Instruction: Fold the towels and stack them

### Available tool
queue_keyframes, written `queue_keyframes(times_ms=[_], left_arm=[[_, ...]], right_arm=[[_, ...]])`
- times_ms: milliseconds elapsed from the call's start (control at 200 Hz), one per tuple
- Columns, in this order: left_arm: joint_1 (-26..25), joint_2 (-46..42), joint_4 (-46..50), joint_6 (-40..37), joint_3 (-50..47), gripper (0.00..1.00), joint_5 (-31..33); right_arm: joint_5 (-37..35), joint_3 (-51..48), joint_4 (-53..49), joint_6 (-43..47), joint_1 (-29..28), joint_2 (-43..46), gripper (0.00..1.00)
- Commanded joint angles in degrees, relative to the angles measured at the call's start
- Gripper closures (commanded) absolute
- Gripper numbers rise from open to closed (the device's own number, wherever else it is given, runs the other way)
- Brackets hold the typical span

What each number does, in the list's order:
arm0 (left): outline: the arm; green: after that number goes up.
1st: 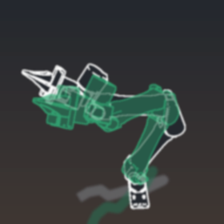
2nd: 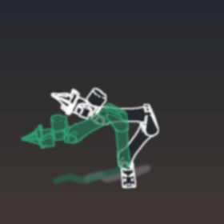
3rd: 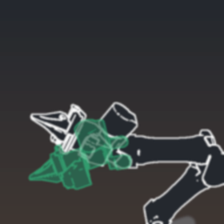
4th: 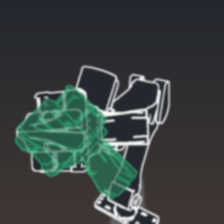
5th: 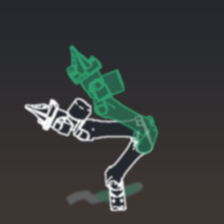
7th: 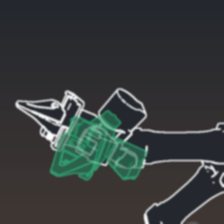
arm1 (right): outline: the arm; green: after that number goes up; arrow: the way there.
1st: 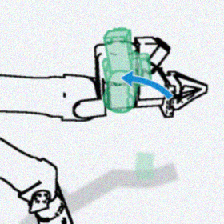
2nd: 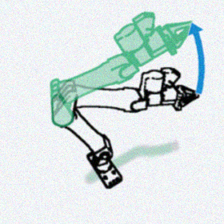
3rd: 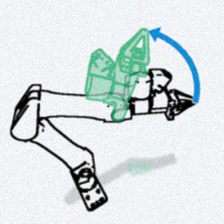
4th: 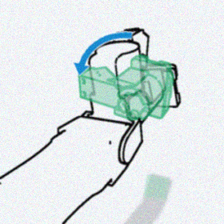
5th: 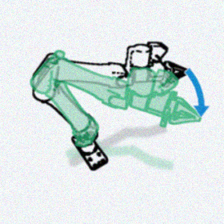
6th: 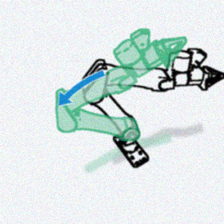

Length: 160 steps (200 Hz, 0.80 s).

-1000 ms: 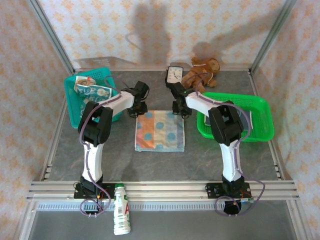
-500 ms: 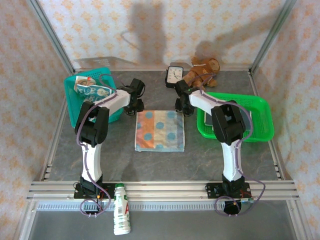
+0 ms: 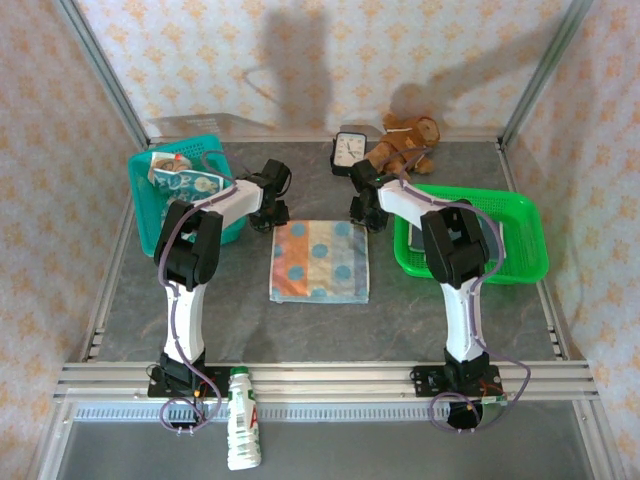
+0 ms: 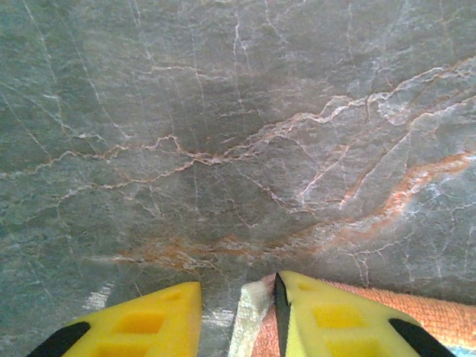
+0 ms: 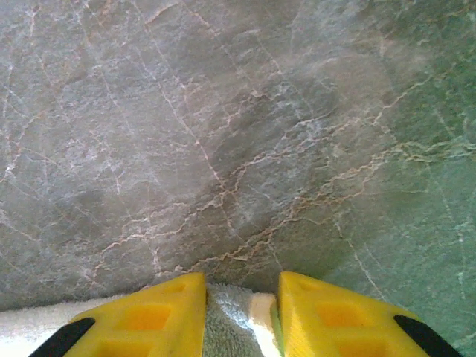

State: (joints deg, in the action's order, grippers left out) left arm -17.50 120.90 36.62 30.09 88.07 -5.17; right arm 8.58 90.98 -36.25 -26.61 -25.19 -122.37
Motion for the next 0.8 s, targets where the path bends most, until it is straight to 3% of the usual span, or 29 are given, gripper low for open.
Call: queue_keyframes(times_ms=[0, 95, 275, 300, 796], left_arm=[[-0.2, 1.5, -0.1, 0.2, -0.7, 0.72, -1.9], [-0.4, 1.4, -0.5, 0.2, -1.1, 0.77, -2.2], [-0.5, 1.0, -0.2, 0.2, -1.3, 0.97, -1.9], [-0.5, 0.8, 0.0, 0.2, -1.2, 1.0, -1.6], [0.7, -8.7, 3.2, -2.9, 3.3, 1.0, 0.0]], right_arm=[[0.4, 0.3, -1.2, -0.9, 0.0, -1.4, 0.71], [0.4, 0.1, -0.9, -0.7, 0.0, -1.0, 0.8], [0.2, 0.9, -1.0, 1.1, 0.0, -0.5, 1.0], [0.1, 1.0, -1.1, 1.3, 0.0, -0.3, 1.0], [-1.1, 3.3, -0.1, 8.1, 0.1, 8.6, 1.0]])
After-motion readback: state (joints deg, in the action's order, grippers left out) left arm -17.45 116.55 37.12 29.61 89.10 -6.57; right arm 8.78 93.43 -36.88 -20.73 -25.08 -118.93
